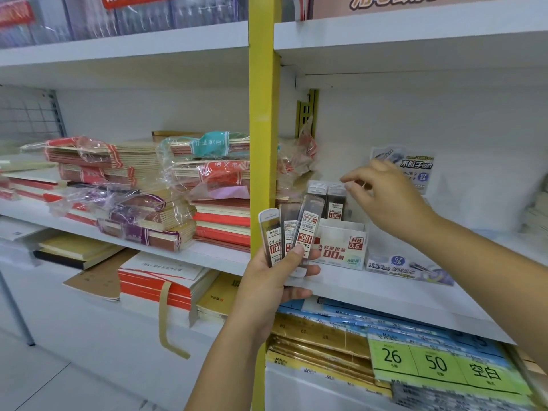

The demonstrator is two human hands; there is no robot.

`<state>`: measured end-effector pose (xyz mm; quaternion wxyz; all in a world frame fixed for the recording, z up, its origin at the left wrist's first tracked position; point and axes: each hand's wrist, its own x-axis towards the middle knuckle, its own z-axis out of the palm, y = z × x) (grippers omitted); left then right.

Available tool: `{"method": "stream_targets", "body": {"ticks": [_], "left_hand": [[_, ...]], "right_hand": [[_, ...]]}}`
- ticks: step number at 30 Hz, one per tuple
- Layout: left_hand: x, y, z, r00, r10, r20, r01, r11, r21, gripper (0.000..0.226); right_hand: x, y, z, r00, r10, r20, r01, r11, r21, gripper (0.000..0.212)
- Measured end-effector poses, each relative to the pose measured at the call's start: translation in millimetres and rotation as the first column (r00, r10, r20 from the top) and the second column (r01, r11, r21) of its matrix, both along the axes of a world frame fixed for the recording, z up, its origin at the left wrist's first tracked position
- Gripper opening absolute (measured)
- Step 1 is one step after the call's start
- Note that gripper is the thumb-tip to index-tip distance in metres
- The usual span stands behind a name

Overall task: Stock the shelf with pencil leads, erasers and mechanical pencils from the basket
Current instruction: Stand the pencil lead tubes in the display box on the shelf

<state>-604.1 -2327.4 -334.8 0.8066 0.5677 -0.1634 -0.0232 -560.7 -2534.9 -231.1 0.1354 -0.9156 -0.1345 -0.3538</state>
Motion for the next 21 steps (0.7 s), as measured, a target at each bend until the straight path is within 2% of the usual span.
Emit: {"method": "stream_targets", "body": {"ticks": [2,3,5,7,10,13,16,17,19,21], "left_hand": [[-2,-3,0,1.0,-0.026,0.002,0.026,1.0,-0.005,0.041],[-3,-5,1,0.999,-0.039,0.003,0.039,0.999,-0.003,0.041],[-4,-9,0,0.998,-0.055,0.002,0.055,0.998,0.013,0.041],[-5,-11,-1,0.998,-0.065,0.004,0.065,0.997,0.028,0.043],[-4,-8,-3,0.998,-0.059,0.005,0.059,0.998,-0.021,0.046],[-3,-3,-2,1.0,0.014,0.007,-0.013,0.999,-0.05,0.044],[0,-1,-3,0.994,0.105,0.028,-0.105,0.994,0.004,0.029],[1,-1,-4,0.992,0.12,0.047,-0.122,0.992,0.025,0.022],[1,-3,-3,0.988,0.124,0.088,-0.13,0.989,0.067,0.011],[0,-5,-2,0.988,0.116,0.105,-0.125,0.989,0.082,0.009]], "right_hand": [[-21,10,-5,0.963,0.22,-0.153,-0.176,0.95,0.257,0.023],[-30,15,-8,0.909,0.341,-0.238,-0.237,0.895,0.377,0.021],[-39,22,-16,0.822,0.488,-0.293,-0.29,0.802,0.522,0.031],[-42,23,-22,0.812,0.531,-0.243,-0.307,0.742,0.596,0.032],[-45,14,-27,0.832,0.519,-0.198,-0.247,0.664,0.706,0.023],[-51,0,-33,0.789,0.542,-0.288,-0.188,0.66,0.727,0.025],[-58,-3,-37,0.75,0.495,-0.439,-0.226,0.815,0.533,0.022],[-60,-2,-38,0.757,0.472,-0.451,-0.24,0.844,0.48,0.022],[-62,4,-39,0.775,0.471,-0.422,-0.258,0.844,0.47,0.024],[-63,10,-38,0.772,0.48,-0.417,-0.285,0.847,0.448,0.03]]}}
